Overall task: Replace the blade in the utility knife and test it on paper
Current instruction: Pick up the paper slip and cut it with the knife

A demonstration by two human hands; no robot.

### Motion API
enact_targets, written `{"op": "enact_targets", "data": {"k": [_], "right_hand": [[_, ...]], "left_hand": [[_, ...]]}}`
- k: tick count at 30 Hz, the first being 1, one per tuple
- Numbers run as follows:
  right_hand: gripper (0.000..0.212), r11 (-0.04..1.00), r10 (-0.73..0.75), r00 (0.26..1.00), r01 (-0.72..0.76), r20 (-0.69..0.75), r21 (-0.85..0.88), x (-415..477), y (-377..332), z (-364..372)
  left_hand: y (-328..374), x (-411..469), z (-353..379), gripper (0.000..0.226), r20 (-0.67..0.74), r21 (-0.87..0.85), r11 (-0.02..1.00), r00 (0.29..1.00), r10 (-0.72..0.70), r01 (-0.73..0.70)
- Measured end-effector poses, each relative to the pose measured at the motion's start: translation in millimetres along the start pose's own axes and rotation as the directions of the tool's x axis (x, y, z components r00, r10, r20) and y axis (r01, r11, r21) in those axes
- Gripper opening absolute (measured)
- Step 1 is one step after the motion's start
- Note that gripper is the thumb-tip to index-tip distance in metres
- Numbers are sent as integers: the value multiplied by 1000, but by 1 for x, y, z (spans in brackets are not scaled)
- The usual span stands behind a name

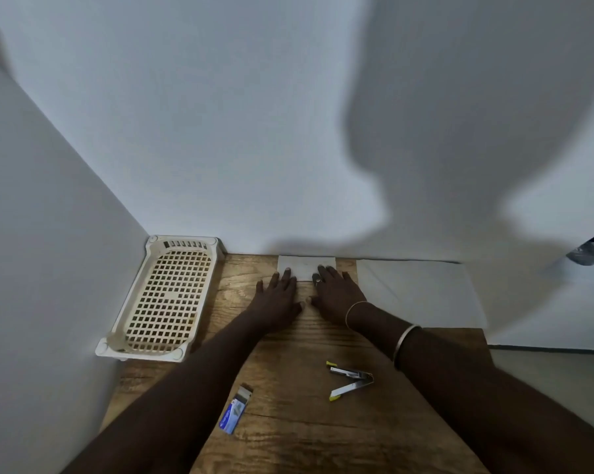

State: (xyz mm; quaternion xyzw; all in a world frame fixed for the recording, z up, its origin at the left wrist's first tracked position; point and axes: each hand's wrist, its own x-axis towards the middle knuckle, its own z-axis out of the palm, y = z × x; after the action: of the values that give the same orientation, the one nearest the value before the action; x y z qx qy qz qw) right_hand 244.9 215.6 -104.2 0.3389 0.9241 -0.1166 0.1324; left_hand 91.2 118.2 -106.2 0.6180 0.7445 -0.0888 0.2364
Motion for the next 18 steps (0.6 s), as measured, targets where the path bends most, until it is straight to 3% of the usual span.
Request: {"op": "enact_targets", "data": {"k": [18], "right_hand": [[58,997,-71,990,68,-120,-26,-102,-27,46]], "left_hand": [[28,-94,70,71,-74,-30,999,997,-19,16]]}}
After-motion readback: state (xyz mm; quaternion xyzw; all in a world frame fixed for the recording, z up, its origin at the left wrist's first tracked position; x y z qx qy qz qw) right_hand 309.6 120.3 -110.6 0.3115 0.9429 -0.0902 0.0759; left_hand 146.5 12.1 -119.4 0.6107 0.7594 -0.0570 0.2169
